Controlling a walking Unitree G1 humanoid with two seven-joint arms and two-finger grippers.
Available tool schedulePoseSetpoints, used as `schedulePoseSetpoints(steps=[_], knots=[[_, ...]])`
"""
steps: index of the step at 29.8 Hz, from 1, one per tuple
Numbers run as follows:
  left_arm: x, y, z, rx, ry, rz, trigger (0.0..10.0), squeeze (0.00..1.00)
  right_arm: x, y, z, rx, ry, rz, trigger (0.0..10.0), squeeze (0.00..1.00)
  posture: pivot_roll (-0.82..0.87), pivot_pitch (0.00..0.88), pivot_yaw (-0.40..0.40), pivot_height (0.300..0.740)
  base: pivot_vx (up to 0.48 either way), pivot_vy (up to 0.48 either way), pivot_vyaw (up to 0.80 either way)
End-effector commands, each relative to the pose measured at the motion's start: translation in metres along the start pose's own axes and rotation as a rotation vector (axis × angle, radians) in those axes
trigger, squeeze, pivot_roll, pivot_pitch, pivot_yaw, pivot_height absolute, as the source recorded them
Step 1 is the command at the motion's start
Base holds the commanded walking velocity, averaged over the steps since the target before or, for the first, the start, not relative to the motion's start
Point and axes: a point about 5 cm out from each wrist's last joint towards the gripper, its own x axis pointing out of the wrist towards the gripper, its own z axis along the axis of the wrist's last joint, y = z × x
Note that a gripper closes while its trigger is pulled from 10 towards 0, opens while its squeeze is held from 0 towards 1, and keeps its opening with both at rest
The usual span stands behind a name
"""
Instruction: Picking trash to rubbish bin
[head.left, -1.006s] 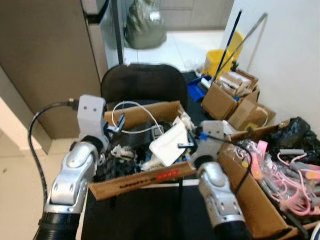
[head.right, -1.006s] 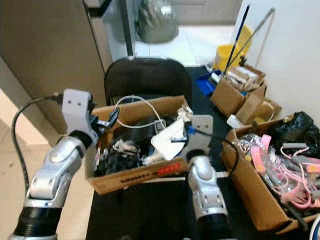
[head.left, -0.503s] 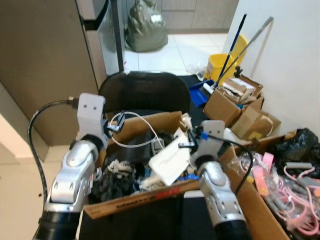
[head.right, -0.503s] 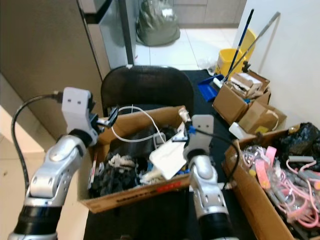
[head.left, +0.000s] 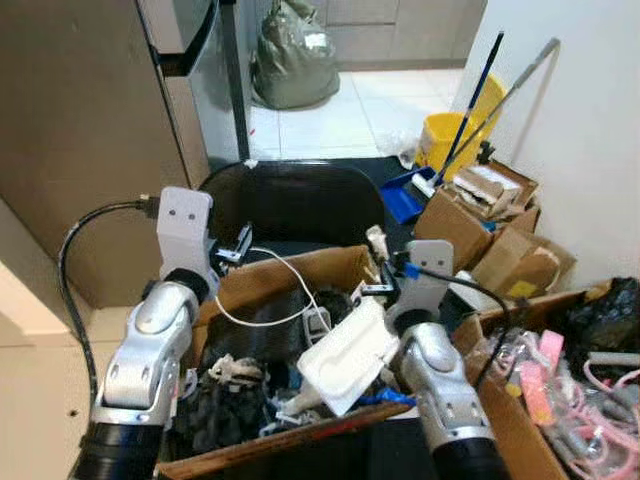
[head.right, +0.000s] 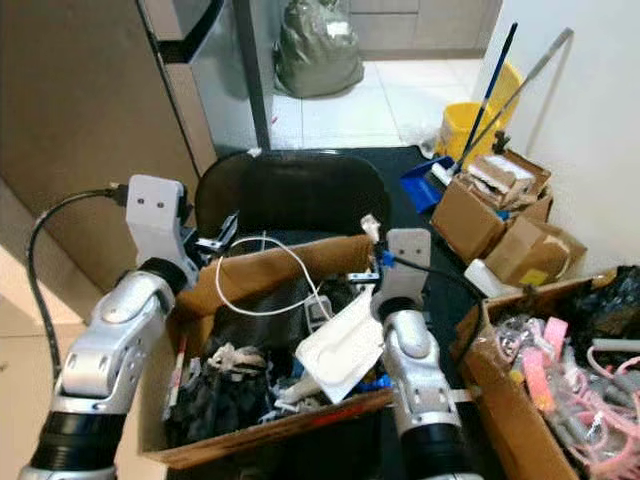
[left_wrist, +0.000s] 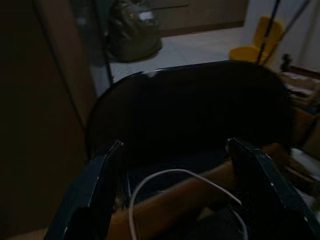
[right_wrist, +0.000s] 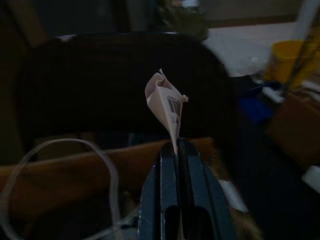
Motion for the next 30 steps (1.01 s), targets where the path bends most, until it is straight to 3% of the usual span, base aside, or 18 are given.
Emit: schedulePoseSetpoints(steps=[1,6,7,8,11,15,21,30], knots=[[-0.002,-0.001,-0.006,0.004,0.028,-0.004,10.0,0.00,-0.002,-0.005,-0.002,0.000,0.009,-0.014,10.0,0.00,0.04,0.157,0.033,0.740,0.000,0.000,0.00],[-0.004,-0.009,-0.015,0.018,0.132,-0.129,10.0,0.00,0.000,-0.004,-0.005,-0.004,0.030,0.000,10.0,0.00,0.03,0.161,0.033,0.740,0.000,0.000,0.00],[-0.008,-0.016,-0.014,0.032,0.170,-0.254,10.0,0.00,0.003,-0.001,-0.006,-0.005,0.039,0.017,10.0,0.00,0.04,0.160,0.029,0.740,0.000,0.000,0.00],[-0.008,-0.016,-0.014,0.032,0.170,-0.254,10.0,0.00,0.003,-0.001,-0.006,-0.005,0.039,0.017,10.0,0.00,0.04,0.160,0.029,0.740,0.000,0.000,0.00],[-0.016,-0.025,-0.010,0.018,0.181,-0.423,10.0,0.00,0.008,0.003,-0.005,0.005,0.034,0.047,10.0,0.00,0.04,0.157,0.028,0.740,0.000,0.000,0.00],[-0.040,-0.033,-0.018,0.002,0.325,-0.651,10.0,0.00,0.018,0.023,-0.012,-0.001,0.127,0.246,10.0,0.00,0.04,0.154,0.029,0.740,0.000,0.000,0.00],[-0.056,-0.036,-0.023,-0.020,0.450,-0.731,10.0,0.00,0.018,0.048,-0.031,-0.090,0.282,0.502,10.0,0.00,0.05,0.159,0.022,0.740,0.000,0.000,0.00],[-0.073,-0.039,-0.026,0.047,0.546,-0.800,10.0,0.00,0.028,0.055,-0.023,-0.081,0.243,0.522,10.0,0.00,0.06,0.163,0.018,0.740,0.000,0.000,0.00]])
